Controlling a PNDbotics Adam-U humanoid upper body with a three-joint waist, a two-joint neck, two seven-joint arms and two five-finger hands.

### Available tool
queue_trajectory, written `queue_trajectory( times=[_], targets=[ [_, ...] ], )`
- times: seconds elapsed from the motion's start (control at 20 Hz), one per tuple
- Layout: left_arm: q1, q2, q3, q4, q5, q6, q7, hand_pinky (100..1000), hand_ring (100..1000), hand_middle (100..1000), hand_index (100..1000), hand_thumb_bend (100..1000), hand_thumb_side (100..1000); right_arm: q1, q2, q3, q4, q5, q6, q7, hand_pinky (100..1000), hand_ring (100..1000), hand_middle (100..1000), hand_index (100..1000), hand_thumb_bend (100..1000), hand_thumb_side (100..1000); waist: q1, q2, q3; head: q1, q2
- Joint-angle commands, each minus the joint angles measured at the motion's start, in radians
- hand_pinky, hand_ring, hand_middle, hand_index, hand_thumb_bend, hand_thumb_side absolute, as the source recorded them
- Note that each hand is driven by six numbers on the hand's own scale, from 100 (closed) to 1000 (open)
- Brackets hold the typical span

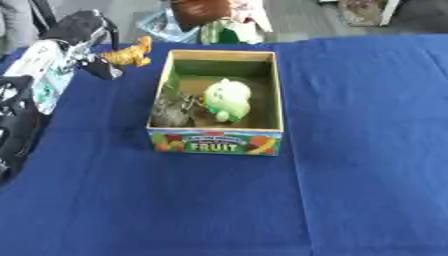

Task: Pick up objects on the table and place them in the box.

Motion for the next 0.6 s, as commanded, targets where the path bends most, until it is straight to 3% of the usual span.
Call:
queue_trajectory(
  times=[0.05, 0.4, 0.6],
  targets=[
    [-0.022, 0.056, 0.017, -0.080, 0.028, 0.009, 0.003, 261, 103, 100, 231, 332, 129, -0.012, -0.025, -0.010, -0.001, -0.001, -0.003, 0.004, 594, 707, 721, 856, 557, 279, 0.000, -0.023, 0.002, -0.004, 0.009],
    [-0.033, 0.064, -0.021, -0.239, 0.114, -0.006, -0.026, 265, 104, 100, 230, 334, 132, -0.009, -0.027, -0.009, 0.002, -0.001, -0.005, 0.007, 595, 708, 721, 856, 557, 279, 0.002, -0.034, 0.002, -0.009, 0.013],
    [-0.064, 0.029, -0.061, -0.296, 0.129, -0.014, -0.060, 271, 106, 100, 232, 337, 136, -0.008, -0.024, -0.006, 0.002, -0.002, -0.005, 0.010, 595, 708, 721, 856, 557, 279, 0.000, -0.040, 0.002, -0.006, 0.015]
  ],
)
